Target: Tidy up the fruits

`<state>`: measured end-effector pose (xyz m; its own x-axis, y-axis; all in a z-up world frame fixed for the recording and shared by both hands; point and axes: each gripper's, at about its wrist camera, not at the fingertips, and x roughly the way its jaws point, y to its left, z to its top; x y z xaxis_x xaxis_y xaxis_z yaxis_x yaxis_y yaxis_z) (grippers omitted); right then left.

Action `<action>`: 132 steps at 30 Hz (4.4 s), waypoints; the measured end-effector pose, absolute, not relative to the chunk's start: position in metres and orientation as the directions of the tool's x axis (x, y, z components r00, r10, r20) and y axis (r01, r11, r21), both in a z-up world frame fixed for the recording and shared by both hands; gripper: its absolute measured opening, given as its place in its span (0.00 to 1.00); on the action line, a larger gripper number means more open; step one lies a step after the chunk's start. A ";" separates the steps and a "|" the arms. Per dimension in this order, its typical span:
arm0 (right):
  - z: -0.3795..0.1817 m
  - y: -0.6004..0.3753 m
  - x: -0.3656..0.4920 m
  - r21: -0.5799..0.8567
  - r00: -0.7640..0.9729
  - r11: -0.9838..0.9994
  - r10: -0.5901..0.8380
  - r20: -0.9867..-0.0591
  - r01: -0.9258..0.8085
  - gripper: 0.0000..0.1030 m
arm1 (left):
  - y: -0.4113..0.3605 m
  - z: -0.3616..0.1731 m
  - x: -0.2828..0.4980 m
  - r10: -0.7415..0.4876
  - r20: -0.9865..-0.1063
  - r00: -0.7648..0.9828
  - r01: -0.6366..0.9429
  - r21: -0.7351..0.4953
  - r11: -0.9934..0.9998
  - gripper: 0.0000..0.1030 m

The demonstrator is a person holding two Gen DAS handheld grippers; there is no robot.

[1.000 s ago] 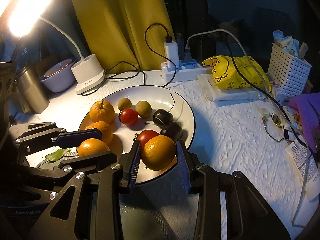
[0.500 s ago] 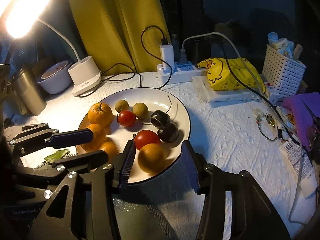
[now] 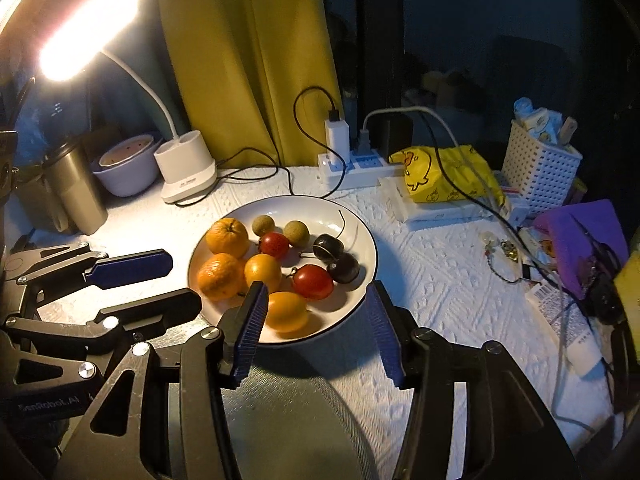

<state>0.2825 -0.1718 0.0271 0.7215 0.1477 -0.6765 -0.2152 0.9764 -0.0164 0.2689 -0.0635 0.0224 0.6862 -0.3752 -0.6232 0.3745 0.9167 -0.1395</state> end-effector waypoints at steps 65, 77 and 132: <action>0.157 -0.141 -0.003 -0.121 0.935 0.978 0.120 -0.333 -0.169 0.60 | -0.043 0.136 -0.015 -0.287 -0.304 0.909 0.281 -0.062 0.958 0.88; 0.157 -0.142 -0.003 -0.121 0.934 0.978 0.122 -0.335 -0.170 0.61 | -0.047 0.136 -0.019 -0.283 -0.297 0.912 0.286 -0.035 0.958 0.88; 0.152 -0.143 -0.004 -0.117 0.933 0.979 0.119 -0.340 -0.168 0.61 | -0.049 0.140 -0.020 -0.292 -0.278 0.915 0.293 -0.040 0.955 0.88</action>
